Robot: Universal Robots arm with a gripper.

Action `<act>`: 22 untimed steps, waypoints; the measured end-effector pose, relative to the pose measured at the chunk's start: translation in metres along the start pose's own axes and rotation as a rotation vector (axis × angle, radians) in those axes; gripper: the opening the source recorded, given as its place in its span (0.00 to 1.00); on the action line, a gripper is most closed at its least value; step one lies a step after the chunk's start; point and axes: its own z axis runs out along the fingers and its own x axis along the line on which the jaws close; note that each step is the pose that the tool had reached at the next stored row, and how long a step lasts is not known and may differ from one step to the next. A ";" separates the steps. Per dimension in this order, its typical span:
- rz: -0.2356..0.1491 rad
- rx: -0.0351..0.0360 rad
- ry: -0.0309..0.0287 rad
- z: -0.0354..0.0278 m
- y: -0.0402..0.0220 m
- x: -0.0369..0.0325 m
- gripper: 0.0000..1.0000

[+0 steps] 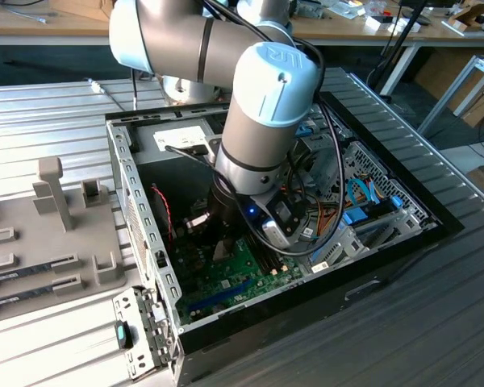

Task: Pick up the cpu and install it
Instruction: 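Place the cpu into insertion slot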

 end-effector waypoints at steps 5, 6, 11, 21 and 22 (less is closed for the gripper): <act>-0.002 -0.0001 -0.0001 -0.0002 -0.0001 -0.0012 0.39; -0.004 -0.0002 -0.0001 -0.0002 -0.0001 -0.0013 0.39; -0.014 -0.0037 -0.0004 -0.0004 0.0000 -0.0021 0.39; -0.020 -0.0038 -0.0003 0.0006 -0.0001 -0.0024 0.39; -0.020 -0.0037 -0.0001 0.0009 -0.0001 -0.0024 0.39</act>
